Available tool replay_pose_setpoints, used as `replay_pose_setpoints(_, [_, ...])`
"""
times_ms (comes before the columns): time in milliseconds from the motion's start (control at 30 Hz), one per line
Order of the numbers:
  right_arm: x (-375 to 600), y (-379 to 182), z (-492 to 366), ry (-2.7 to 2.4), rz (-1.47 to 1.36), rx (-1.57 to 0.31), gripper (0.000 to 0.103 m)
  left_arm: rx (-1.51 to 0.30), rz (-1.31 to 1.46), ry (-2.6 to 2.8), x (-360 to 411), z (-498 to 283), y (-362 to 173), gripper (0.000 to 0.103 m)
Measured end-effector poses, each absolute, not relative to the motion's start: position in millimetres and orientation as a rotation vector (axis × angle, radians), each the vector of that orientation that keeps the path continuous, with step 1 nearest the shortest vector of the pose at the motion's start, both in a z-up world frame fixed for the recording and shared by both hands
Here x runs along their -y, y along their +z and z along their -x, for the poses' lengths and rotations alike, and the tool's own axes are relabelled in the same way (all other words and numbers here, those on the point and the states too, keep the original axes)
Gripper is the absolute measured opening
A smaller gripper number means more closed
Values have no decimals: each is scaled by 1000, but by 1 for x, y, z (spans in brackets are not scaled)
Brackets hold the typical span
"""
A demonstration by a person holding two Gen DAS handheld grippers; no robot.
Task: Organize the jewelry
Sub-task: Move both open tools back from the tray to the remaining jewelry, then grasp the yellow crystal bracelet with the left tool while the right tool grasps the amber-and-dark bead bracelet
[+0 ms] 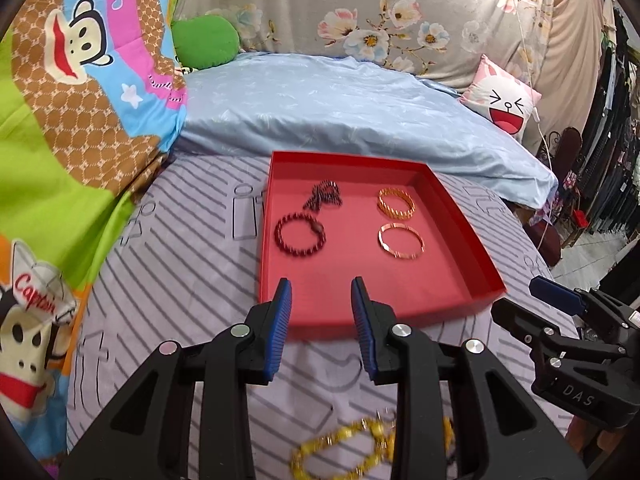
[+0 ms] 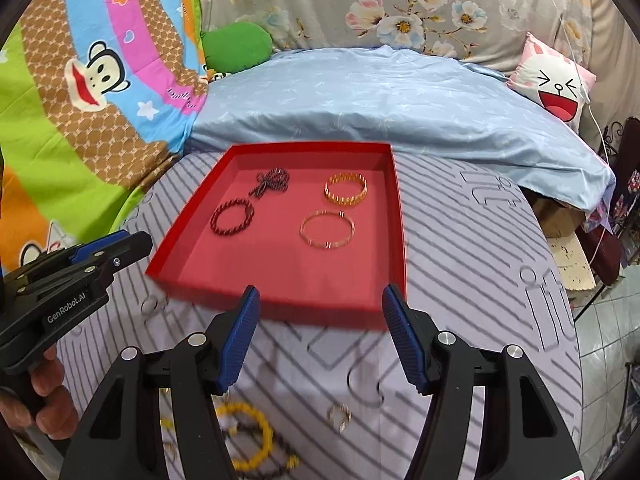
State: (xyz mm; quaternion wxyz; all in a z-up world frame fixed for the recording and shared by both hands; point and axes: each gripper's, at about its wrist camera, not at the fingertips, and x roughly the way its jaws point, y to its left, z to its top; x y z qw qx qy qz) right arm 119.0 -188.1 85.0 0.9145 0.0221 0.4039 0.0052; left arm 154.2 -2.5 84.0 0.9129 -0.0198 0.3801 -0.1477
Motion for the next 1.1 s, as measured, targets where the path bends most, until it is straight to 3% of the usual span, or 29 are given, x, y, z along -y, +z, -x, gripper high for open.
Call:
replay_pose_setpoints(533, [188, 50, -50, 17, -65, -913, 61, -907, 35, -293, -11, -88, 30, 30])
replay_pose_setpoints(667, [186, 42, -42, 19, -63, -932, 61, -923, 14, -277, -10, -79, 18, 39])
replay_pose_setpoints(1100, [178, 28, -32, 30, -61, -963, 61, -932, -23, -236, -6, -74, -4, 38])
